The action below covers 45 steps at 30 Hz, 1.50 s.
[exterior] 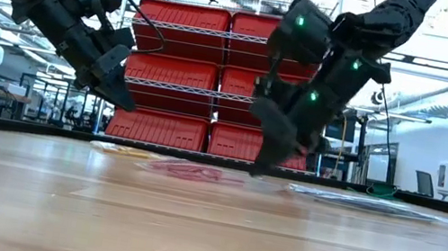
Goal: Sort rubber bands
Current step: Adjust the three transparent zip bags and align the them together
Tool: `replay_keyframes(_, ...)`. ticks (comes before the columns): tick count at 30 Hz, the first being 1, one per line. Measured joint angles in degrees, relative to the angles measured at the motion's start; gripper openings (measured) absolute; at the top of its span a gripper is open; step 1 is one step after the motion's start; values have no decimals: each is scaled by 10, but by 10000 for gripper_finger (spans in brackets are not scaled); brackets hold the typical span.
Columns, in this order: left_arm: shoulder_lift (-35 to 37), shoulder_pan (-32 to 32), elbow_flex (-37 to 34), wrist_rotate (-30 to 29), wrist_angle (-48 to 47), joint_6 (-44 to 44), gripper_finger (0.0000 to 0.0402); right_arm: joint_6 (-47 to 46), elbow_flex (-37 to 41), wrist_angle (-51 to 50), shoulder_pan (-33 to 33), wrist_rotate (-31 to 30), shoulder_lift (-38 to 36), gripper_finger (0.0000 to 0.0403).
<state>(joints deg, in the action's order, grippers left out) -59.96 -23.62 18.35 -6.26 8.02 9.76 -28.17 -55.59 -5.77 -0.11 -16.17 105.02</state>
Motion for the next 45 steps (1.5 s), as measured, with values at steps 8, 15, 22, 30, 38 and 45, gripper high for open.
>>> replay_keyframes(8,25,-8,0,-3,-13,-4,83,36,-3,192,-45,18,-27,0)
replay_keyframes(15,-78,-90,0,-15,-11,-73,10,54,-2,210,-58,28,-16,0)
replay_keyframes(22,-187,-136,25,9,-25,-42,4,64,-2,200,-40,28,-16,0)
replay_keyframes(30,-120,-73,21,91,-161,62,3,66,-2,184,-27,29,-17,0)
replay_keyframes(38,70,15,19,74,-234,154,2,76,-2,180,-24,43,-17,0)
replay_keyframes(45,39,-4,20,70,-128,90,1,77,-3,187,-18,75,-15,0)
